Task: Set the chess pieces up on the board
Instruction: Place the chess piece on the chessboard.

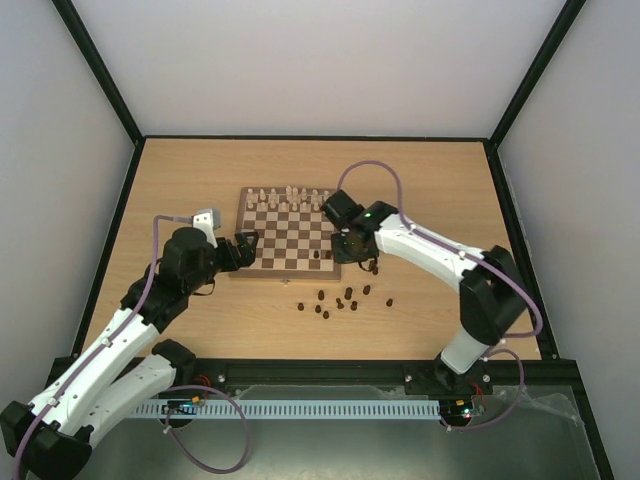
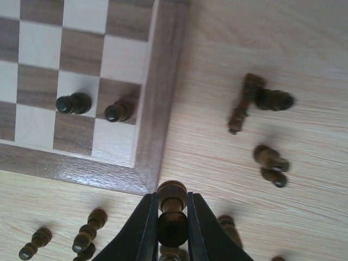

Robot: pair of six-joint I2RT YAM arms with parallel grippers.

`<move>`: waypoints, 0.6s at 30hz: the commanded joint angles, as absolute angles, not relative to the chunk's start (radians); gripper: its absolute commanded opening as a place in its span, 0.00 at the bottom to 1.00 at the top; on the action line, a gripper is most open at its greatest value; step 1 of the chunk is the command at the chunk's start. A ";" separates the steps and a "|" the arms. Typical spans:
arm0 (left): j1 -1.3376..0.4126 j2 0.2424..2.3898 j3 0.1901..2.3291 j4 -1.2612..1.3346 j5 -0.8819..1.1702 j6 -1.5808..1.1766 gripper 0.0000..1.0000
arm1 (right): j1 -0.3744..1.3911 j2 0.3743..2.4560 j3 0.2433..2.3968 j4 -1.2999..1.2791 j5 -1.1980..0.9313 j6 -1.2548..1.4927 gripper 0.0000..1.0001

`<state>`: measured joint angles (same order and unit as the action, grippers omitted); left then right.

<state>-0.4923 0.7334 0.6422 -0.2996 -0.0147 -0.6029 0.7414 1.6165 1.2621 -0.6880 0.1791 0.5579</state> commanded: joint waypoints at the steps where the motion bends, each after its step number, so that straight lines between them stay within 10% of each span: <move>1: -0.486 0.725 0.655 -0.306 -0.005 -0.614 0.99 | 0.794 1.707 1.318 -0.717 0.168 0.542 0.07; 18: -0.485 0.722 0.654 -0.316 -0.021 -0.614 0.99 | 0.825 1.854 1.367 -0.636 0.155 0.537 0.09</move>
<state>-0.4911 0.7326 0.6422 -0.3061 -0.0158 -0.6106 0.8196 1.8301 1.3334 -0.6292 0.1600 0.5449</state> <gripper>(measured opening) 0.991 0.118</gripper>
